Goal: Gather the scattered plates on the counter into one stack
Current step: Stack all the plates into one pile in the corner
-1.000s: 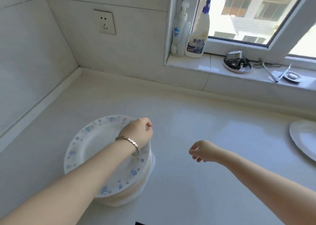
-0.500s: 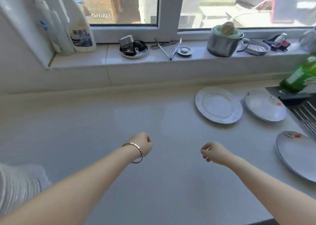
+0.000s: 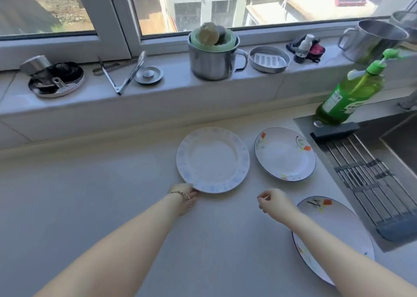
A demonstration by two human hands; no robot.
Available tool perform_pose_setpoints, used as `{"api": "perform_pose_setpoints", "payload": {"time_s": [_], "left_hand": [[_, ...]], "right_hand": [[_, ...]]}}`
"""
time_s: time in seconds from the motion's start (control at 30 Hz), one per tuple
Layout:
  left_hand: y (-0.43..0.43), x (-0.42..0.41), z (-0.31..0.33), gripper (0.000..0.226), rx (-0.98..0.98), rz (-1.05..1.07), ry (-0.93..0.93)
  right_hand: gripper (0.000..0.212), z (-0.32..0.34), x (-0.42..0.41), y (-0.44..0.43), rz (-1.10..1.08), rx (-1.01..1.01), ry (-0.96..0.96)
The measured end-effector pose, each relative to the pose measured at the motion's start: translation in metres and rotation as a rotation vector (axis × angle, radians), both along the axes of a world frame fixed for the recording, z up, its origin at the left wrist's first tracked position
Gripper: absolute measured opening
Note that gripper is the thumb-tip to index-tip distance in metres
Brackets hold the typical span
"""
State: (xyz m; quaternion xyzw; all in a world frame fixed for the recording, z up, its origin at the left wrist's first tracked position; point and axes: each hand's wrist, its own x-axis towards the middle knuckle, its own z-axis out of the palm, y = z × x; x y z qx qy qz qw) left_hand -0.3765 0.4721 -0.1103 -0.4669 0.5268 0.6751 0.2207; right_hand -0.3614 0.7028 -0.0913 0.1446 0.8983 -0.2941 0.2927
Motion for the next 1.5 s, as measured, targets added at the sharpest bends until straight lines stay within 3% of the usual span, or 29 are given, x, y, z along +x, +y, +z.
{"api": "perform_pose_setpoints", "payload": {"time_s": [0.13, 0.33, 0.43, 0.67, 0.77, 1.2, 1.5], "left_hand": [[0.018, -0.024, -0.012, 0.028, 0.013, 0.329, 0.037], [0.013, -0.028, -0.019, 0.015, -0.253, 0.277, 0.089], [-0.001, -0.015, -0.006, 0.033, -0.234, 0.307, 0.14], [-0.08, 0.066, 0.033, 0.013, -0.207, 0.43, 0.219], [-0.128, 0.107, 0.047, 0.013, -0.214, 0.479, 0.239], [-0.363, 0.333, 0.122, 0.027, -0.358, 0.829, 0.411], [-0.502, 0.479, 0.14, 0.021, -0.472, 1.008, 0.361]], "right_hand": [[0.028, -0.014, -0.02, 0.015, -0.022, -0.045, -0.011], [0.027, -0.03, -0.04, 0.015, 0.023, -0.055, -0.028], [0.032, -0.031, -0.037, 0.003, 0.07, -0.046, -0.043], [0.031, -0.011, -0.016, -0.053, 0.243, -0.043, -0.029], [0.02, 0.004, 0.002, -0.094, 0.379, -0.021, -0.028], [0.016, 0.05, 0.12, -0.369, 0.737, -0.093, 0.158], [0.012, 0.061, 0.206, -0.53, 0.936, -0.095, 0.208]]}}
